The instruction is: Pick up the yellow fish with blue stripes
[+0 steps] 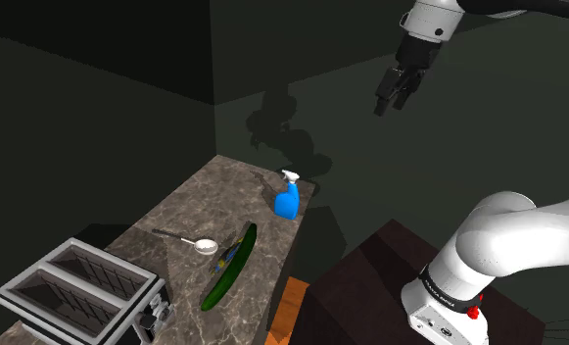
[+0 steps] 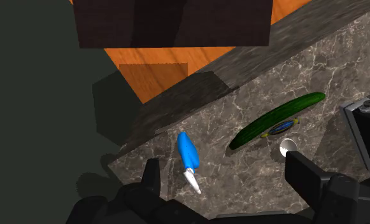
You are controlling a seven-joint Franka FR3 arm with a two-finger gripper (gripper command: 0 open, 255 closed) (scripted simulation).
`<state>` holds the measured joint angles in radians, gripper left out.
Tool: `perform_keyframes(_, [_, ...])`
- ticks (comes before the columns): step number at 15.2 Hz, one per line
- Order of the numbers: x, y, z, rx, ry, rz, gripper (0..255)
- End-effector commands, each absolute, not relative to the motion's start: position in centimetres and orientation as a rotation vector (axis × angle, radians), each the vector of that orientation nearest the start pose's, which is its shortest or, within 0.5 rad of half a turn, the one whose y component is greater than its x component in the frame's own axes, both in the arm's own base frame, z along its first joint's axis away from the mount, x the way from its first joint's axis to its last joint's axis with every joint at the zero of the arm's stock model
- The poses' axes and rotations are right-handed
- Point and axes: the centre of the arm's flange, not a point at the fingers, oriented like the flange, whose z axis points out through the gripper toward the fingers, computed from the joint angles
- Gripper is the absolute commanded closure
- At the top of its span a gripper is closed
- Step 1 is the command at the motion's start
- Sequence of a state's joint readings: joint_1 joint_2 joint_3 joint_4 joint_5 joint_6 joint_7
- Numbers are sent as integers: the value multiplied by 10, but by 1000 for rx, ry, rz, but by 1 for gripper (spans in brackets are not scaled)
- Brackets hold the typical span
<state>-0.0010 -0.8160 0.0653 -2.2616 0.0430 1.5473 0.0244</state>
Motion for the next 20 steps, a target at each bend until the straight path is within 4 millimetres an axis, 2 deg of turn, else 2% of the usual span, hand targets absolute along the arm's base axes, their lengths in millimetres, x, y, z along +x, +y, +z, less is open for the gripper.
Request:
perform_keyframes(1, [295, 32, 641, -3139, -39, -158, 0])
perform_keyframes(10, [315, 40, 527, -2954, 265, -104, 0])
perform_keyframes(20, [338, 68, 403, -2716, 564, -48, 0])
